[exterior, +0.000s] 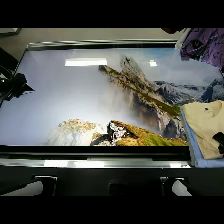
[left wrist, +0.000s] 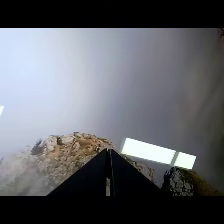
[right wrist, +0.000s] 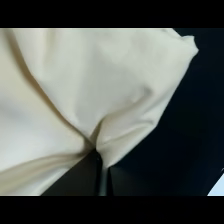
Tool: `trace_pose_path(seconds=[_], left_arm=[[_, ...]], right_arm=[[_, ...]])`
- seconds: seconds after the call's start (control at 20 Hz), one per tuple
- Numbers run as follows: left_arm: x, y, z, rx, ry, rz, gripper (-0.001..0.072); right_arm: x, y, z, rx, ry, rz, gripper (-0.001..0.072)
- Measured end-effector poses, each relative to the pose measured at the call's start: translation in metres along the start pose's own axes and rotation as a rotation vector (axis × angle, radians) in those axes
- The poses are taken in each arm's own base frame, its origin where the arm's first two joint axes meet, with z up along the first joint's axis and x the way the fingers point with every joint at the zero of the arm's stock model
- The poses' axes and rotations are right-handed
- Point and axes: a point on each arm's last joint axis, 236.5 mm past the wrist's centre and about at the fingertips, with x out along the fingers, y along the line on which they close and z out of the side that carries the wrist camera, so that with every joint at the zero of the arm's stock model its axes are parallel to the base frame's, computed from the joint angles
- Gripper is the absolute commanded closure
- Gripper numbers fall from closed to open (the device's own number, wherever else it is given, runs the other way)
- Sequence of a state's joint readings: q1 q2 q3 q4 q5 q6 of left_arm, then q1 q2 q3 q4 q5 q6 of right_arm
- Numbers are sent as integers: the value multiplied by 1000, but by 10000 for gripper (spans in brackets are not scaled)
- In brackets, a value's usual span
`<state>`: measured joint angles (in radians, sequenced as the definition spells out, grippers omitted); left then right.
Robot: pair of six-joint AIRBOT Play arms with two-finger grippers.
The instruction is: Fold the clothes and pants, and hang the long-sleeved shirts on hangers.
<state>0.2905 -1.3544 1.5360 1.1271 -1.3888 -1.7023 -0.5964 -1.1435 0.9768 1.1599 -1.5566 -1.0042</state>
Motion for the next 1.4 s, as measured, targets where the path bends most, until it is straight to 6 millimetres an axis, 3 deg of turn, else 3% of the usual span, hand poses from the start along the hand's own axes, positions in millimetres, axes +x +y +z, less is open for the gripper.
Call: trace_pose_path(seconds=[0.2,0.25,0.35,0.4,0.45,0.55,0.65,0.75,0.85,0.95,1.1,1.2,1.3,1.4], left_arm=[[0,0,0,0,0,0,693],[0,0,0,0,0,0,693],[0,0,0,0,0,0,693],[0,0,0,0,0,0,693],[0,0,0,0,0,0,692],[0,0,0,0,0,0,693],[0,0,0,0,1,0,694],[-1,-2,-2,9,5,-1,694],[-1,-8,-6,49,9,-4,694],[0,-17,-12,113,13,11,695],[-2,-33,-25,251,10,73,694],[-7,-42,-33,357,-6,130,695],[-13,-54,-40,435,-29,158,695],[-19,-60,-45,483,-51,174,695]], right_arm=[[0,-8,-2,1,8,-35,621],[0,-10,-2,1,9,-43,573],[0,-15,-3,2,13,-62,282],[0,-15,-3,0,12,-63,275],[0,-15,-3,-5,12,-62,280],[-3,-11,4,-14,-12,-44,364],[-16,13,17,-44,-65,73,443],[-48,65,34,-118,-175,287,528],[-101,133,37,-245,-308,529,577],[-162,198,12,-423,-437,726,589],[-225,266,-70,-720,-545,902,654],[-250,293,-139,-914,-579,971,684],[-263,304,-196,-1066,-602,1009,684],[-270,307,-237,-1171,-618,1034,684]])
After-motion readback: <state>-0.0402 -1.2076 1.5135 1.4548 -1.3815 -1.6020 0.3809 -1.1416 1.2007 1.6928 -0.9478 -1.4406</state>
